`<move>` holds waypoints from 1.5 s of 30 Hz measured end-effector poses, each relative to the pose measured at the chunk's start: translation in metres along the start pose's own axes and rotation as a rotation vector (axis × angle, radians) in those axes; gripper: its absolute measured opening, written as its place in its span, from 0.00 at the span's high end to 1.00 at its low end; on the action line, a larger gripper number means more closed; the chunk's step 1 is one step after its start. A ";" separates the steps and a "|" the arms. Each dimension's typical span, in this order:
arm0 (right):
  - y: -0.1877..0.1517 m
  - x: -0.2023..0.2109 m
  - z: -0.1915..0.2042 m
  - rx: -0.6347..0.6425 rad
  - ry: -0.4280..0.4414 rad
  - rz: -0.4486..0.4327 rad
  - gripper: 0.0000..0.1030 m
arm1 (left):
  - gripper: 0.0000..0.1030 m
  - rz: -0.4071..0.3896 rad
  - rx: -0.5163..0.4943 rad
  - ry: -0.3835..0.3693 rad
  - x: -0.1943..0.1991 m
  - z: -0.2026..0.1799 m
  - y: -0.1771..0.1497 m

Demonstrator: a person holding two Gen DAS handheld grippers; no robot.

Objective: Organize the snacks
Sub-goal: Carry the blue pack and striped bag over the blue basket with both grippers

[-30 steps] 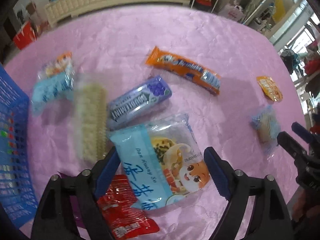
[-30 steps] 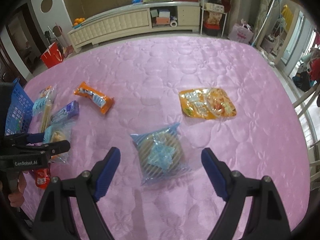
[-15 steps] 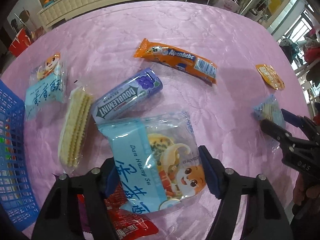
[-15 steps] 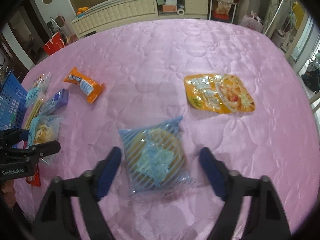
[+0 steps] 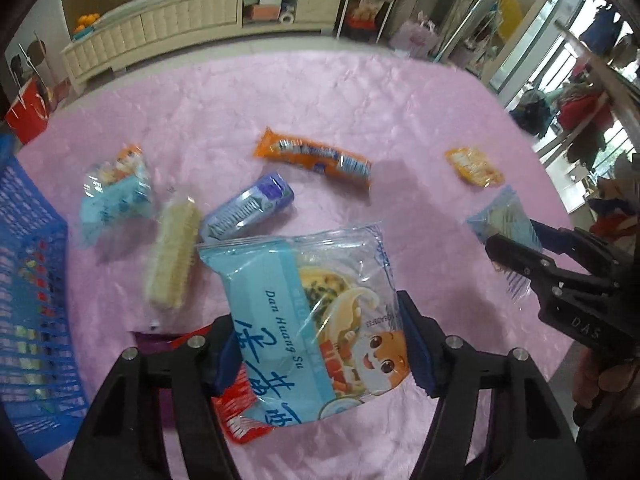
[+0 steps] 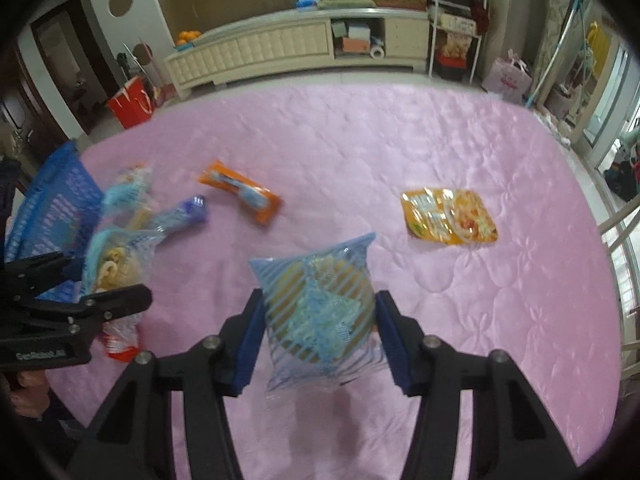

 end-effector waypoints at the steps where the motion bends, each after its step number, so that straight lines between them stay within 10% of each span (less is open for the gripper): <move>1: 0.003 0.005 0.007 0.009 0.001 -0.011 0.43 | 0.37 -0.018 0.001 0.003 0.010 0.004 0.001; 25: 0.039 0.026 0.238 0.207 0.140 -0.117 0.43 | 0.37 -0.240 0.135 0.111 0.164 0.198 -0.048; 32: 0.039 -0.006 0.296 0.272 0.194 -0.077 0.43 | 0.37 -0.225 0.230 0.167 0.168 0.279 -0.071; 45: 0.031 -0.060 0.347 0.348 0.234 0.028 0.43 | 0.37 -0.148 0.272 0.166 0.138 0.320 -0.092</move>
Point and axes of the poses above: each gripper's, at about its wrist camera, not at the fingertips, and x roughly against the way its jaws point, z to its left, y to its top, the point moved 10 cm from there along -x, roughly the way its jaws point, and after that the axes turned 13 degrees about y, right-handed, at the moved point
